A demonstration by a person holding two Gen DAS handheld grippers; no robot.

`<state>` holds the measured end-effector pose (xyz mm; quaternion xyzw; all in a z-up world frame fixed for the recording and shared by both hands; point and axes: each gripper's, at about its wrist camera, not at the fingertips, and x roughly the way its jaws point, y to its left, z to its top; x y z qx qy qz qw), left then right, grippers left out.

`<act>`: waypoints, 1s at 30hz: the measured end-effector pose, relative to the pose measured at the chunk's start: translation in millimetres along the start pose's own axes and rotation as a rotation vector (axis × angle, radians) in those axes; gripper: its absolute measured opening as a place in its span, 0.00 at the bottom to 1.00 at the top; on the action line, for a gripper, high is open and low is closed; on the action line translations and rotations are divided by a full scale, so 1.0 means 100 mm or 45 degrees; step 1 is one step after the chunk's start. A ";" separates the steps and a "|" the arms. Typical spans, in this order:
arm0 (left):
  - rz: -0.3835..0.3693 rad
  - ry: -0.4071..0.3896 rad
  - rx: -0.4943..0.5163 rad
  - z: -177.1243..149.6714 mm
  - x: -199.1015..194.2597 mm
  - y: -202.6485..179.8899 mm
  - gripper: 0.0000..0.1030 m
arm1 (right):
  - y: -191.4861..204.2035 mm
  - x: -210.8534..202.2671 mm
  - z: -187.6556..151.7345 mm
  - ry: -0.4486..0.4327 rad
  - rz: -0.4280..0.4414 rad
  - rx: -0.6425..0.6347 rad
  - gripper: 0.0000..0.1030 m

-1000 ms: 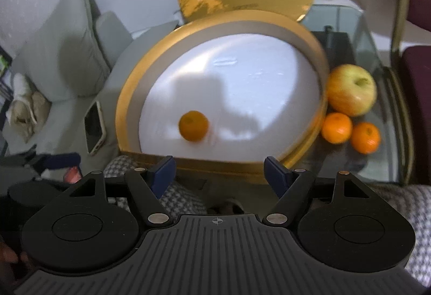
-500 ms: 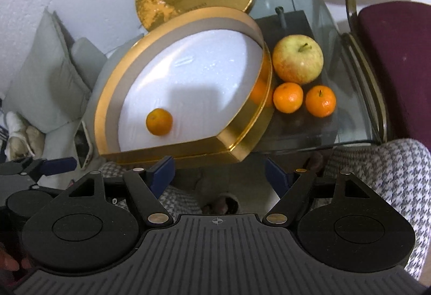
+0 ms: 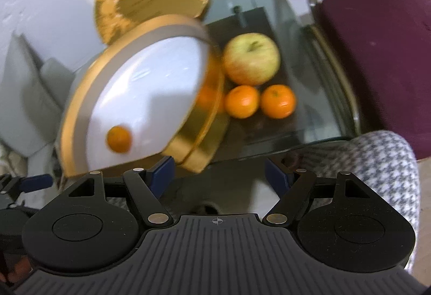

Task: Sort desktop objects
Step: 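Move the right gripper back to the tray toward another tangerine, then grasp the tangerine beside the apple with the right gripper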

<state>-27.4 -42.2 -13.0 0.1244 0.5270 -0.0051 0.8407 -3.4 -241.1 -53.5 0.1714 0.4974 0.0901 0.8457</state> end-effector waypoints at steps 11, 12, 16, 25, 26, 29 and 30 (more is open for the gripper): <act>-0.042 -0.050 0.076 0.31 0.12 -0.18 0.99 | -0.41 0.24 0.18 -0.051 -0.089 0.105 0.66; -0.045 -0.049 0.081 0.33 0.13 -0.20 0.99 | -0.44 0.28 0.20 -0.052 -0.096 0.117 0.65; -0.049 -0.047 0.091 0.39 0.20 -0.24 0.99 | -0.55 0.43 0.32 -0.067 -0.099 0.172 0.60; -0.043 -0.020 0.095 0.48 0.31 -0.25 0.99 | -0.63 0.77 0.53 -0.040 -0.073 0.255 0.60; -0.043 -0.016 0.095 0.49 0.32 -0.25 0.99 | -0.64 0.80 0.54 -0.034 -0.074 0.261 0.60; -0.042 -0.004 0.093 0.49 0.34 -0.24 0.99 | -0.66 0.89 0.55 -0.021 -0.077 0.279 0.59; -0.042 -0.001 0.093 0.49 0.35 -0.24 0.99 | -0.68 0.92 0.56 -0.019 -0.074 0.287 0.59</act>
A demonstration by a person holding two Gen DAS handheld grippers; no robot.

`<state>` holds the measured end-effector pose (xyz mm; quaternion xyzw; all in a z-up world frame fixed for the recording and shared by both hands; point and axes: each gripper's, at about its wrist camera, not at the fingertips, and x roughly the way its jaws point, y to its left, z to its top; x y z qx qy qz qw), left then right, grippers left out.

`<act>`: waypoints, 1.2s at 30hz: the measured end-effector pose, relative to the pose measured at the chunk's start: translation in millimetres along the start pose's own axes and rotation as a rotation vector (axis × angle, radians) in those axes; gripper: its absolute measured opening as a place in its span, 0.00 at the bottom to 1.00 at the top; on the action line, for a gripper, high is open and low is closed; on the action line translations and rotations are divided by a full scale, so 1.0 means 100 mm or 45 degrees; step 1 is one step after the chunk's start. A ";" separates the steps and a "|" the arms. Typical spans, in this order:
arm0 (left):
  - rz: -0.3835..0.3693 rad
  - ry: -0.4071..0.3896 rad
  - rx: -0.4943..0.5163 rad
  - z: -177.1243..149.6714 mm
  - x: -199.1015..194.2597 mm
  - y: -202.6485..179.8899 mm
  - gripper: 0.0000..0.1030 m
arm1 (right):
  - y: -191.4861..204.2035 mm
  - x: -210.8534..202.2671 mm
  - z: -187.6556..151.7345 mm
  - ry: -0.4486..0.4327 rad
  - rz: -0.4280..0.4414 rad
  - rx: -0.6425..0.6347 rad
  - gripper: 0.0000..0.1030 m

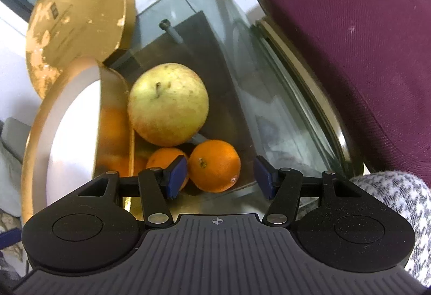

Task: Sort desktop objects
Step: 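Grasp the tangerine beside the apple with the right gripper, then carry the tangerine onto the white foam and open the right gripper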

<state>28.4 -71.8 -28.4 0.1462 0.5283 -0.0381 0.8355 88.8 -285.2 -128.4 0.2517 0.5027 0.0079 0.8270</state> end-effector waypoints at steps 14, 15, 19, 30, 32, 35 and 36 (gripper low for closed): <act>-0.004 0.000 -0.037 -0.11 -0.07 0.10 0.99 | -0.04 -0.12 -0.02 -0.003 0.037 0.080 0.43; -0.004 -0.001 -0.046 -0.13 -0.09 0.12 0.99 | -0.03 -0.17 -0.03 -0.008 0.035 0.080 0.43; -0.016 -0.013 -0.095 -0.23 -0.13 0.22 0.99 | 0.07 -0.38 -0.03 -0.045 0.043 0.061 0.43; 0.067 -0.084 -0.422 -0.52 -0.27 1.06 0.99 | 1.17 -0.68 0.02 -0.102 0.148 -0.322 0.43; 0.099 -0.076 -0.484 -0.59 -0.26 1.23 0.99 | 1.39 -0.59 -0.03 -0.061 0.155 -0.398 0.43; 0.125 -0.037 -0.559 -0.74 -0.19 1.41 0.99 | 1.68 -0.37 -0.17 0.031 0.160 -0.504 0.43; 0.121 -0.023 -0.579 -0.79 -0.16 1.45 0.99 | 1.76 -0.29 -0.23 0.068 0.157 -0.539 0.43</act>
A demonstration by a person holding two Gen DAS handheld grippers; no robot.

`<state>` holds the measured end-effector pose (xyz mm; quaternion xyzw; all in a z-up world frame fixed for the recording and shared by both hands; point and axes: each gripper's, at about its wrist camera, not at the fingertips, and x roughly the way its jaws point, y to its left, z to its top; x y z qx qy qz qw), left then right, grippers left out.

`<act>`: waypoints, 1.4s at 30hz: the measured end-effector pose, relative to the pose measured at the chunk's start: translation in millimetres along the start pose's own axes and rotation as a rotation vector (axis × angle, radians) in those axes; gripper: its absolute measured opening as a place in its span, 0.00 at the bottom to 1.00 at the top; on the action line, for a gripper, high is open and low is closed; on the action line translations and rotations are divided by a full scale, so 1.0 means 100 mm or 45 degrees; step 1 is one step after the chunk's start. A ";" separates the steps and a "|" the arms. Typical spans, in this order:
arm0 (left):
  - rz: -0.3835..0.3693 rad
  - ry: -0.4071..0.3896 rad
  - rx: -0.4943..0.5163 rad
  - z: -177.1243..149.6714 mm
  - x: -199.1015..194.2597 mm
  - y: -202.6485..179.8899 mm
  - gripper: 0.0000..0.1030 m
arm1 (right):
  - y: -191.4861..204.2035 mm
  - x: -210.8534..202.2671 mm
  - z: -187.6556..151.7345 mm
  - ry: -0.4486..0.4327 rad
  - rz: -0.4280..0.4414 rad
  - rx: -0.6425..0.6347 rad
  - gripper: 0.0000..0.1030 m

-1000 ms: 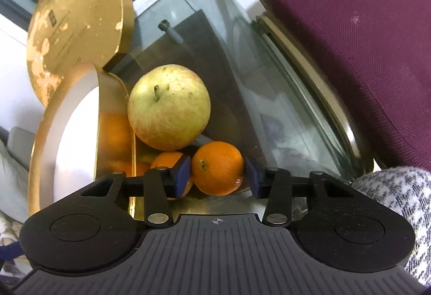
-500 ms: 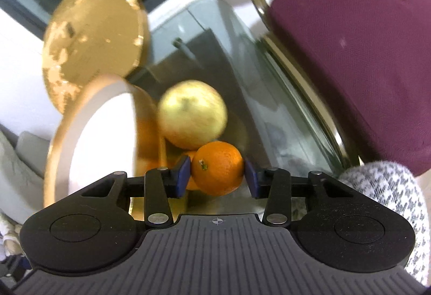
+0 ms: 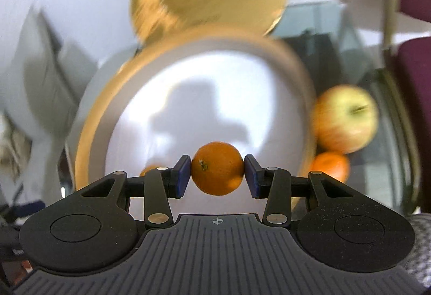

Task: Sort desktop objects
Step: 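Carry the tangerine onto the white foam and open the right gripper, then move the right gripper back to the tray toward the last tangerine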

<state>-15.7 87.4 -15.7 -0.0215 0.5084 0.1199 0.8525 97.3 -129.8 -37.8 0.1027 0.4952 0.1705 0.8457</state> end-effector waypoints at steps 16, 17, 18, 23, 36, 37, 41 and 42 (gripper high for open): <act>-0.056 0.061 -0.046 -0.17 0.10 0.11 0.99 | 0.50 0.65 -0.26 0.268 -0.063 -0.226 0.54; -0.055 0.057 -0.044 -0.18 0.08 0.11 0.99 | 0.49 0.62 -0.25 0.257 -0.065 -0.227 0.54; -0.055 0.053 -0.041 -0.18 0.07 0.10 0.99 | 0.49 0.59 -0.24 0.246 -0.064 -0.226 0.54; -0.052 0.036 -0.018 -0.21 -0.02 0.05 0.99 | 0.40 0.32 -0.23 0.175 -0.048 -0.185 0.58; -0.054 -0.002 0.126 -0.30 -0.22 -0.27 0.99 | -0.17 -0.58 -0.59 0.024 0.029 0.058 0.69; -0.051 -0.005 0.144 -0.31 -0.23 -0.30 0.99 | -0.22 -0.59 -0.62 0.023 0.018 0.066 0.69; -0.039 -0.016 0.213 -0.32 -0.29 -0.45 0.99 | -0.37 -0.66 -0.75 0.031 -0.022 0.093 0.75; -0.036 -0.019 0.229 -0.33 -0.30 -0.49 0.99 | -0.41 -0.67 -0.78 0.035 -0.024 0.102 0.75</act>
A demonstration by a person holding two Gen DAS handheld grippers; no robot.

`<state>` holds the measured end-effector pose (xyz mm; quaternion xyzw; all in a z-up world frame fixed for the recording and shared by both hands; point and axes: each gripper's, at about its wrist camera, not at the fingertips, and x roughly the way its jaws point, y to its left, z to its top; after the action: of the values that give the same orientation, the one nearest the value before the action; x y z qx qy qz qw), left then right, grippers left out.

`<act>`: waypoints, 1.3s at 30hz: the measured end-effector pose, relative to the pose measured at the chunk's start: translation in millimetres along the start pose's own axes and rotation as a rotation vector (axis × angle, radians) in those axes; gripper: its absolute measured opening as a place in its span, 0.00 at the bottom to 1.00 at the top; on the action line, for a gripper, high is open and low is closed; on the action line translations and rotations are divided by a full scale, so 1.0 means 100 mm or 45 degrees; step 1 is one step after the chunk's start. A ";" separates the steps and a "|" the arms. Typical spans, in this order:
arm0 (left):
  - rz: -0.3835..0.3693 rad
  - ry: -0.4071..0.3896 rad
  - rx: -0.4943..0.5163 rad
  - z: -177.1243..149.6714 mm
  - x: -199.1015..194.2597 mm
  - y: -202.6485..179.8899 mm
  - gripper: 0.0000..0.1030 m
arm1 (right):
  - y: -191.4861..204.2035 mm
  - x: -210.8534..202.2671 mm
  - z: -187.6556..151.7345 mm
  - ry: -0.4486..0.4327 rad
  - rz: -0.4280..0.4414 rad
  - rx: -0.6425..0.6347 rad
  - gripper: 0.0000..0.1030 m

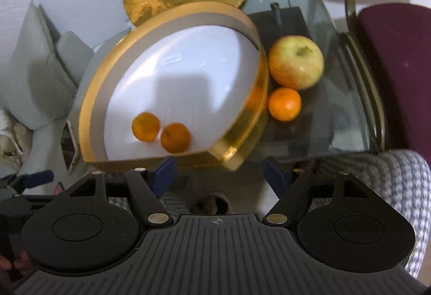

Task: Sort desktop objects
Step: 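Move the right gripper back to the tray toward the last tangerine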

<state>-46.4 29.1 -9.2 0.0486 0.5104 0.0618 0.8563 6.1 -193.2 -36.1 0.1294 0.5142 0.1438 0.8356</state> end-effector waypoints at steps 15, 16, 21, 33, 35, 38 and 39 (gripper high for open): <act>0.028 -0.017 0.160 0.07 -0.16 -0.41 0.99 | -0.21 -0.12 -0.15 -0.020 0.042 0.050 0.76; 0.029 -0.020 0.172 0.08 -0.17 -0.43 0.99 | -0.22 -0.13 -0.15 -0.027 0.040 0.051 0.76; 0.015 -0.044 0.215 0.11 -0.24 -0.54 0.99 | -0.26 -0.18 -0.16 -0.045 0.037 0.065 0.76; 0.016 -0.043 0.288 0.09 -0.27 -0.68 0.99 | -0.39 -0.17 -0.22 -0.049 0.036 0.120 0.77; 0.016 -0.041 0.301 0.09 -0.26 -0.70 0.99 | -0.40 -0.17 -0.23 -0.049 0.037 0.127 0.77; 0.017 -0.036 0.321 0.10 -0.25 -0.74 0.99 | -0.43 -0.16 -0.23 -0.047 0.036 0.135 0.77; 0.017 -0.035 0.328 0.10 -0.25 -0.75 0.99 | -0.44 -0.16 -0.24 -0.047 0.035 0.139 0.77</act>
<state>-45.2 -49.6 6.6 0.1623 0.5019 0.0009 0.8495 -17.1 -238.1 -49.4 0.1845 0.5040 0.1244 0.8346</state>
